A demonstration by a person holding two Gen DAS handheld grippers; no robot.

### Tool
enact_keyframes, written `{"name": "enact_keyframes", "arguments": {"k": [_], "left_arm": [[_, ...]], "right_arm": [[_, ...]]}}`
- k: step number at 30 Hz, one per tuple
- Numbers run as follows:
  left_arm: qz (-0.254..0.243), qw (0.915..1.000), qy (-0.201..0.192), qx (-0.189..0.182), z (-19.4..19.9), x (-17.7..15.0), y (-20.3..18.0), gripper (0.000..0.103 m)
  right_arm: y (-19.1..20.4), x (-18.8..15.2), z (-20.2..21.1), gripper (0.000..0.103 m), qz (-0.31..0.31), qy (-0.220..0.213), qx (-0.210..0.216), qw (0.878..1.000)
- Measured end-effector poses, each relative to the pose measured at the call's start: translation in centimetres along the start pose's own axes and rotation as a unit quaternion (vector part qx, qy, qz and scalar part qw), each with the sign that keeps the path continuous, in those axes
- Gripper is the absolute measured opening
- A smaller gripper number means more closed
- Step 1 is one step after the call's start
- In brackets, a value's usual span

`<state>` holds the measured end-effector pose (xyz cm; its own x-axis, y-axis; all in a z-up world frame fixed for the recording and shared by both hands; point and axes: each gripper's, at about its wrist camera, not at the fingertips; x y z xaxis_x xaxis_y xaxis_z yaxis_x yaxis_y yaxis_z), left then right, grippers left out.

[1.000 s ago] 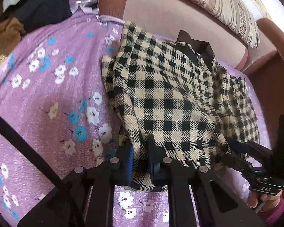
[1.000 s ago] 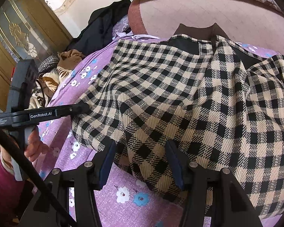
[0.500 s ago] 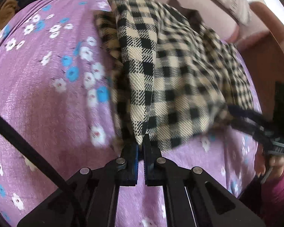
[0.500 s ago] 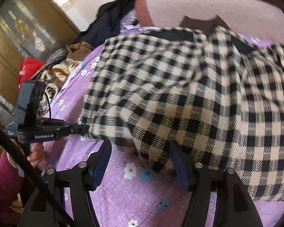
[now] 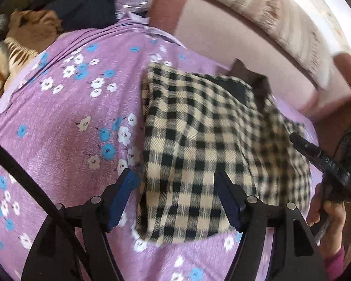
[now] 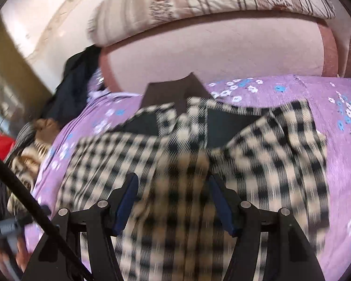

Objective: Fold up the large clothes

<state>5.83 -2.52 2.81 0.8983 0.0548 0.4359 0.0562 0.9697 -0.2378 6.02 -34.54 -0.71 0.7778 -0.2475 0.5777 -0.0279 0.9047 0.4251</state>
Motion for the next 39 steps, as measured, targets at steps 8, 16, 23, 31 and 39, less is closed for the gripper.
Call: {"name": "enact_keyframes", "arguments": {"k": [8,16,23,31,39], "left_arm": [[-0.046,0.9965,0.008,0.070,-3.8,-0.9,0.0,0.071],[-0.029,0.9952,-0.026,0.090,-3.9,0.1,0.5,0.071],[-0.038,0.9938,-0.022,0.102,-4.3,-0.3,0.0,0.071],[-0.038,0.9929,-0.028,0.109,-4.1,-0.4,-0.5,0.071],[-0.056,0.9912,-0.038,0.114,-4.0,-0.1,-1.0,0.073]], "right_arm": [[0.5,3.5,-6.1,0.005,0.034,0.021,-0.028,0.999],[-1.1,5.1,-7.2,0.004,-0.025,-0.046,-0.003,0.999],[-0.1,4.2,-7.6,0.031,-0.010,-0.021,-0.029,0.999],[7.3,4.9,-8.0,0.041,0.088,0.004,0.040,0.995],[8.3,4.0,-13.4,0.001,0.124,0.037,-0.029,0.991]]}}
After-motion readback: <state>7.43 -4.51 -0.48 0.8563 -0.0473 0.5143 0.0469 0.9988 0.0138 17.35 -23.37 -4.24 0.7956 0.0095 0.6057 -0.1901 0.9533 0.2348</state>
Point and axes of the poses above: each gripper's, at about its wrist camera, not at the fingertips, and z roughly against the way its jaws point, y to its left, x to its top, and after that the axes turned 4 degrees about x, right-handed
